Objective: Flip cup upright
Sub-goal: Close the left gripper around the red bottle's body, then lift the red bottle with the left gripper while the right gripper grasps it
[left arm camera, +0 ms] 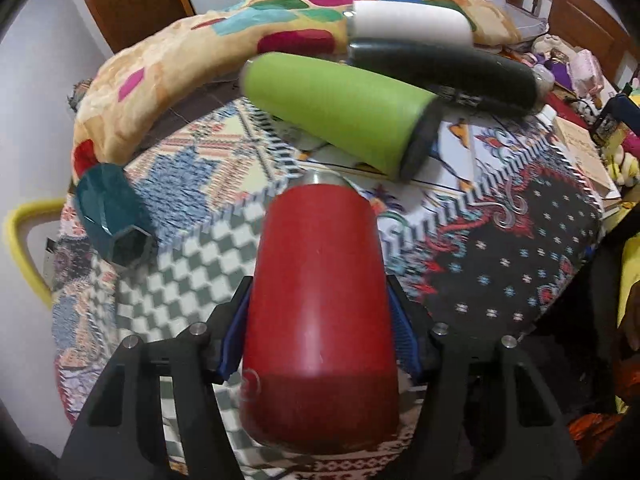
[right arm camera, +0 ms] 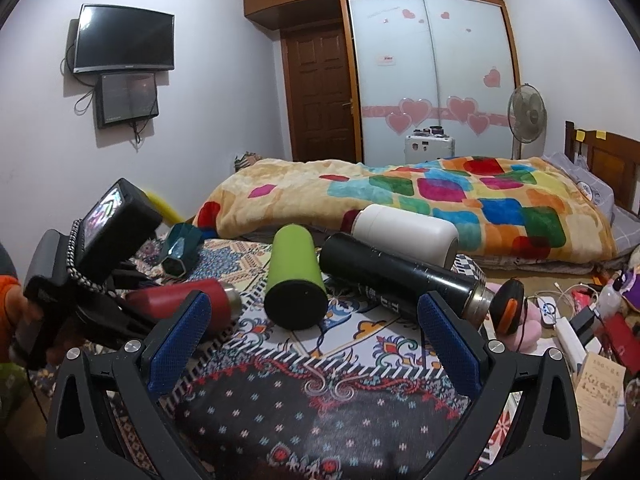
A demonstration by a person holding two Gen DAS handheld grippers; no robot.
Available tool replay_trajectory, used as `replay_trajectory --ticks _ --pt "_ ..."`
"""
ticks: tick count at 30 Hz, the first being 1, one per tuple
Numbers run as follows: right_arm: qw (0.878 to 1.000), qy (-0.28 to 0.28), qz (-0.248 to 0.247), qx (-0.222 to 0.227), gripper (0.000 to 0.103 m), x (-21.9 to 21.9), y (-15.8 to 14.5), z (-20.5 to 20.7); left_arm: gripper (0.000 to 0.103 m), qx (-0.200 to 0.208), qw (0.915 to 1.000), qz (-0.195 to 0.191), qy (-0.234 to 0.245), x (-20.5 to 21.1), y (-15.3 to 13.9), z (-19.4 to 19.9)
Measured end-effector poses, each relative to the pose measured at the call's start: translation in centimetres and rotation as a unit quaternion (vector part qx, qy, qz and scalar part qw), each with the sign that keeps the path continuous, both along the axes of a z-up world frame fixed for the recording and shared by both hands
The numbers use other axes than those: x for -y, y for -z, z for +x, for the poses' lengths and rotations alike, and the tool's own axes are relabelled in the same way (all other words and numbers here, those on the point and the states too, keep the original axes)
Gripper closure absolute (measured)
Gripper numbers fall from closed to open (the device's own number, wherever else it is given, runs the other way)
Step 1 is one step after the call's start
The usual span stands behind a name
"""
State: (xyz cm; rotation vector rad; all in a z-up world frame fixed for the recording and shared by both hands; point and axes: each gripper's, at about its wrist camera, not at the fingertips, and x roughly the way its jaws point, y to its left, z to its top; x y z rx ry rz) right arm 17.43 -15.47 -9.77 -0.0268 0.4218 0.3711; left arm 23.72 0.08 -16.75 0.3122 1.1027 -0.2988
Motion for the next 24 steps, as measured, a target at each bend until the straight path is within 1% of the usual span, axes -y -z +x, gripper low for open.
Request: replay_trajectory --ticks 3,4,7,10,12,15,17,18,19,20,21,23,24 --pt "1.0 -0.005 -0.01 -0.006 0.0 -0.2 0.0 -0.1 0.041 0.0 1.0 0.001 0.001 0.8 0.6 -0.8" --pt "1.0 -0.007 -0.013 -0.007 0.0 -0.3 0.0 -0.1 0.041 0.009 0.9999 0.003 0.004 1.1 0.6 -1.2" --pt "1.0 -0.013 -0.022 -0.013 0.0 -0.7 0.2 0.1 0.041 0.021 0.9997 -0.006 0.009 1.3 0.0 -1.8" --pt "0.999 -0.021 -0.023 -0.025 0.0 -1.3 0.3 0.7 0.041 0.032 0.9992 -0.02 0.016 1.1 -1.5 -2.7" --pt "0.999 -0.03 -0.02 -0.033 0.0 -1.6 0.4 1.0 0.04 0.061 0.9977 -0.028 0.01 0.0 -3.1 -3.6" --pt "0.997 -0.049 -0.02 -0.053 0.0 -2.7 0.8 1.8 0.039 0.099 0.9939 -0.041 -0.027 -3.4 -4.9 -4.2" --pt "0.995 -0.067 -0.02 -0.068 0.0 -3.6 1.1 2.4 0.038 0.119 0.9912 -0.029 -0.051 -5.4 -5.0 -4.2" --pt "0.994 -0.076 -0.021 -0.079 0.0 -4.3 1.4 2.8 0.038 0.122 0.9905 -0.021 -0.06 -6.6 -4.6 -4.1" --pt "0.992 -0.085 -0.02 -0.089 0.001 -4.9 1.7 3.3 0.038 0.115 0.9911 -0.017 -0.065 -7.1 -4.1 -4.0" --pt "0.99 -0.096 -0.018 -0.101 0.006 -5.5 2.0 3.7 0.038 0.102 0.9922 -0.019 -0.069 -7.6 -3.5 -3.7" --pt "0.988 -0.105 -0.021 -0.114 0.009 -6.2 2.3 4.2 0.038 0.092 0.9928 -0.029 -0.071 -8.0 -3.0 -3.7" --pt "0.982 -0.122 -0.026 -0.139 0.019 -7.6 2.8 5.0 0.038 0.086 0.993 -0.041 -0.07 -8.5 -2.5 -3.8" --pt "0.979 -0.13 -0.026 -0.154 0.02 -8.2 3.1 5.4 0.038 0.092 0.9925 -0.04 -0.07 -8.6 -2.3 -4.0"
